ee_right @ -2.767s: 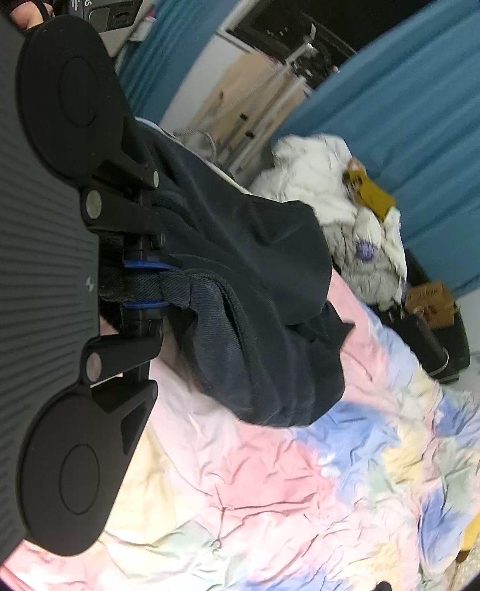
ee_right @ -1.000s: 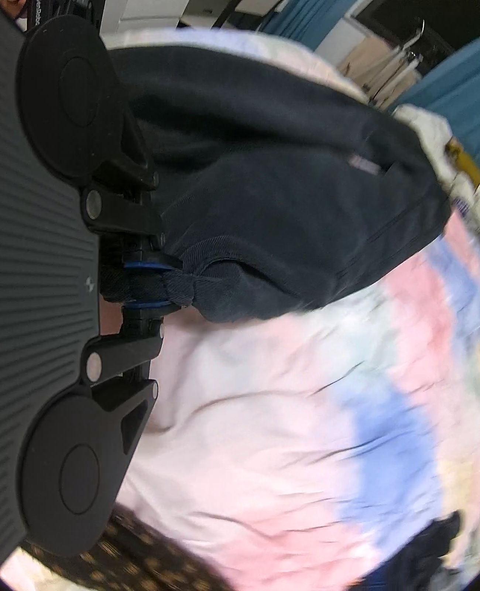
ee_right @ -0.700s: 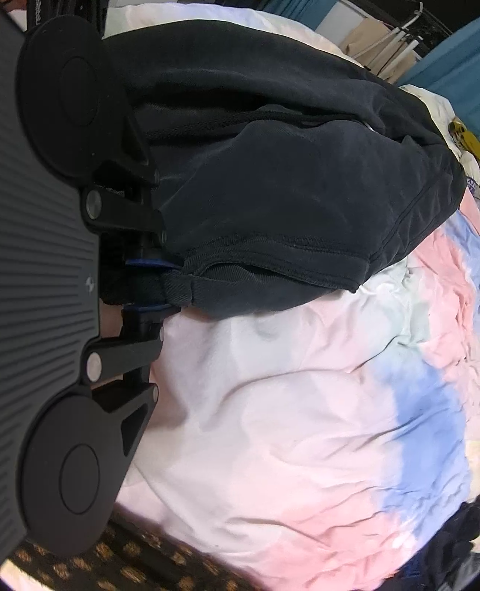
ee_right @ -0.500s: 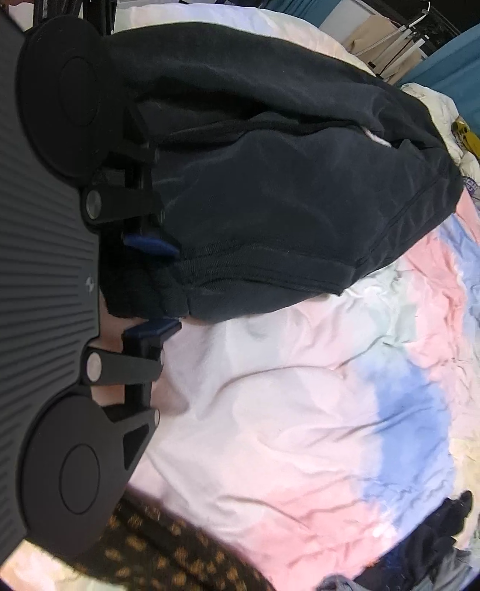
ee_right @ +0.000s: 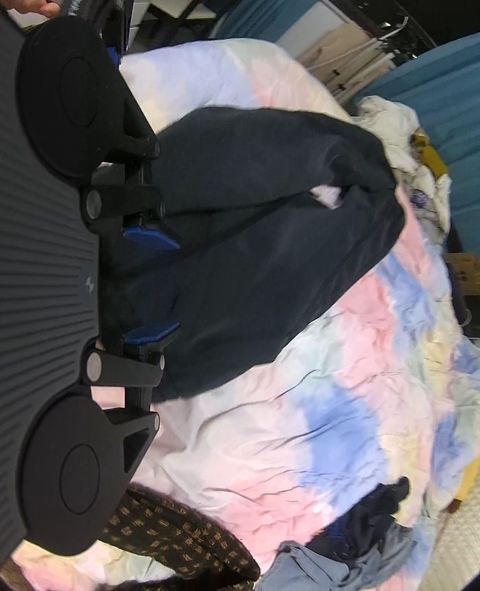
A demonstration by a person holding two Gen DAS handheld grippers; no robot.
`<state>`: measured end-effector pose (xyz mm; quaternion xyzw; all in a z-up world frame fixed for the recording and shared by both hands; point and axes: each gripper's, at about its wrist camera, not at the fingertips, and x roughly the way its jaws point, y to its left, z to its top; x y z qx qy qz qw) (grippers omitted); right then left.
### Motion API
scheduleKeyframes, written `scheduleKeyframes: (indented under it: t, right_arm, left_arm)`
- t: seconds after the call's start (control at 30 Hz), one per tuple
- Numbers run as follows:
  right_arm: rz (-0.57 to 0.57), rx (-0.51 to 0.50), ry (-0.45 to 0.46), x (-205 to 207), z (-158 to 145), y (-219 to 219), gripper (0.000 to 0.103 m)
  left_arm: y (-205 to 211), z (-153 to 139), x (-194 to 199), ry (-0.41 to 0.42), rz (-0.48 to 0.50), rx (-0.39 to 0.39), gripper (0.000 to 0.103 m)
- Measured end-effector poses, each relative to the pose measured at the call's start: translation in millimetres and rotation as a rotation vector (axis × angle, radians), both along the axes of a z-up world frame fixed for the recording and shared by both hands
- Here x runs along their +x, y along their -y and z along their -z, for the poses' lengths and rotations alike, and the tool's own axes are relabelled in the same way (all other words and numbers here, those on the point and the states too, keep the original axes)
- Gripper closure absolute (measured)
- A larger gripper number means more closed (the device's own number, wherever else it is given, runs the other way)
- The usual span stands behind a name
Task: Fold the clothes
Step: 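Lift and pull the sweatpants by the cuffs with both tools to straighten the legs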
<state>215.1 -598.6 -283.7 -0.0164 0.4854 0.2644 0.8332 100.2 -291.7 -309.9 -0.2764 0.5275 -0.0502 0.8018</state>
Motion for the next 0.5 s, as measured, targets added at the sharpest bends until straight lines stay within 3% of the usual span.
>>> scheduleKeyframes:
  t: [0.2, 0.37, 0.5]
  right_arm:
    - [0.105, 0.018, 0.036, -44.3, -24.0, -54.2, 0.057]
    - [0.219, 0.028, 0.043, -75.5, -32.9, -105.0, 0.057]
    - [0.316, 0.067, 0.032, -90.1, -35.5, -144.8, 0.058]
  left_arm:
    - [-74.6, -26.4, -6.9, 0.032, 0.048, 0.011, 0.02]
    - [-143.6, -44.2, -1.2, 0.052, 0.13, 0.025, 0.02]
    - [-199.2, -59.2, 7.1, 0.06, 0.141, 0.045, 0.02]
